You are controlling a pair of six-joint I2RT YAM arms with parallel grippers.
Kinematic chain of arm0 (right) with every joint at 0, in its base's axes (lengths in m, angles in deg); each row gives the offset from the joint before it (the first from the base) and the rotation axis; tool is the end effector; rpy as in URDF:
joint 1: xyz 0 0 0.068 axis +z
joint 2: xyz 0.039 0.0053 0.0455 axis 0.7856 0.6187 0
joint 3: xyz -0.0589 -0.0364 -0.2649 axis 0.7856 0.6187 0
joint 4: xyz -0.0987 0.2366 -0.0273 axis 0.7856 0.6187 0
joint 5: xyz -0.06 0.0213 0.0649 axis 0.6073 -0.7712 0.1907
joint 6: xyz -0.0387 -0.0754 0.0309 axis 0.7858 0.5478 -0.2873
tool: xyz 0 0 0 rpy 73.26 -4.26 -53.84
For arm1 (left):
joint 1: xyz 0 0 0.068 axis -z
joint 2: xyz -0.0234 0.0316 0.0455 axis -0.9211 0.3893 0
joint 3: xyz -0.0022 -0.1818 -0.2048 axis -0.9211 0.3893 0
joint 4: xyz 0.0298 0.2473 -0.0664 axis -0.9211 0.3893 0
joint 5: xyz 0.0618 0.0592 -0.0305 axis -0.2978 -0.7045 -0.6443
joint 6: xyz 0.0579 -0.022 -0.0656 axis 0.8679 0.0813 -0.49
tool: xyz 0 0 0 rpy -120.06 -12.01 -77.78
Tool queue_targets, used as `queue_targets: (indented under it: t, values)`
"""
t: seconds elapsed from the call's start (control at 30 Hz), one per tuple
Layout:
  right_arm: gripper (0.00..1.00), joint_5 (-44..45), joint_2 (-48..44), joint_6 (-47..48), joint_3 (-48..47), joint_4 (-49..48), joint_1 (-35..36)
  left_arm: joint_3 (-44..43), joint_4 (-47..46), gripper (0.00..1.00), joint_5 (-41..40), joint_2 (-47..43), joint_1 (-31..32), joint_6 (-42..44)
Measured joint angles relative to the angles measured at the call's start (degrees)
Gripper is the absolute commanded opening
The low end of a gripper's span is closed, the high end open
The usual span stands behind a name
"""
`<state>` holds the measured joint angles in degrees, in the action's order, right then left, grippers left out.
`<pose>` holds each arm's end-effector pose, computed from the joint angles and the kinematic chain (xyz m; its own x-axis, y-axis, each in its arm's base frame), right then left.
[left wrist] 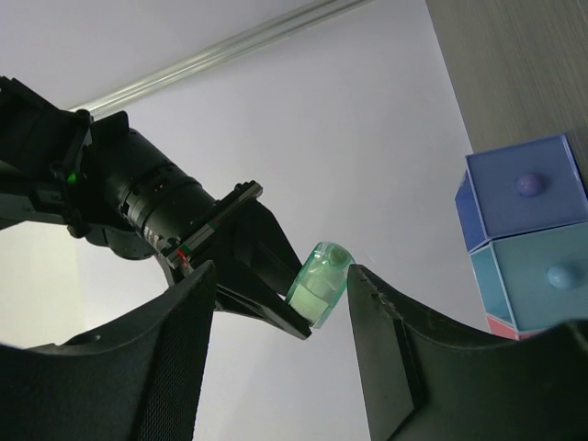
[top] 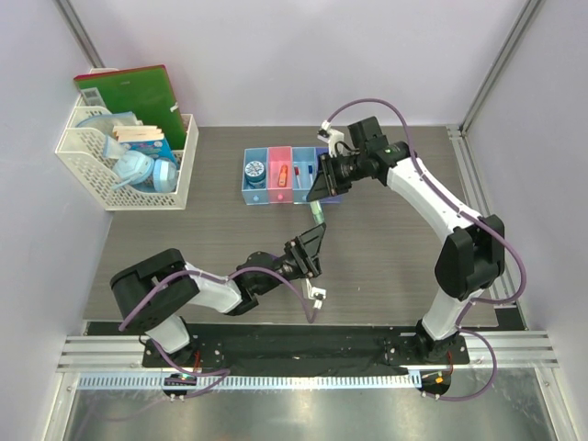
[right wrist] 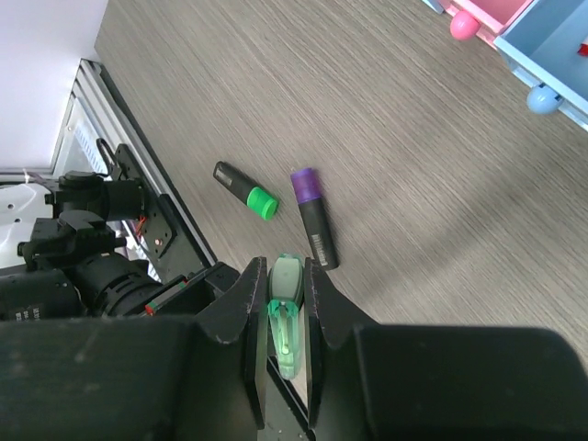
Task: Sort the stationery into containers
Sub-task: Place the stationery in the storage box.
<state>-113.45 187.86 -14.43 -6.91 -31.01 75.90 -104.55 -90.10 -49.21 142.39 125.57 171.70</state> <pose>0.3438 0.2113 0.2960 -0.7726 -0.2387 -0.5883 -0.6056 0.5555 0.5698 0.1720 -0.2829 0.1855 0.8003 0.4894 0.3463 -0.3181 -0.1429 0.9372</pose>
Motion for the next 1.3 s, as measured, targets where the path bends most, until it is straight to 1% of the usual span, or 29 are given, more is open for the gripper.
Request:
queue_targets:
  t: [0.53,0.83,1.0,1.1,1.13,1.2,1.23,1.3]
  values:
    - [0.01,2.5,-4.7,1.5,3.8,1.2,1.9,0.0,-0.1,0.57,0.6,1.4,0.1,-0.2]
    - [0.01,2.9,-5.5,1.7,3.9,1.8,2.2,-0.2,-0.1,0.57,0.6,1.5,0.1,-0.2]
    - [0.01,2.9,-5.5,1.7,4.7,1.8,2.7,-2.1,-0.1,0.57,0.6,2.4,0.1,-0.3]
    - [0.01,2.8,-5.5,1.7,4.8,1.9,3.1,-2.9,-0.2,0.49,0.6,3.2,0.1,-0.3]
    - [0.01,2.8,-5.5,1.7,4.8,1.8,3.2,-2.9,-0.2,0.40,0.6,3.3,0.1,-0.4]
    - [0.01,2.8,-5.5,1.7,4.8,1.9,3.2,-2.9,-0.2,0.28,0.6,3.6,0.1,-0.6]
    - [0.01,2.8,-5.5,1.6,4.8,1.8,3.2,-2.9,-0.2,0.15,0.6,3.7,0.1,-0.7]
    - [0.01,2.8,-5.7,1.5,4.8,1.8,3.2,-3.0,-0.5,0.04,0.8,4.0,0.1,0.2]
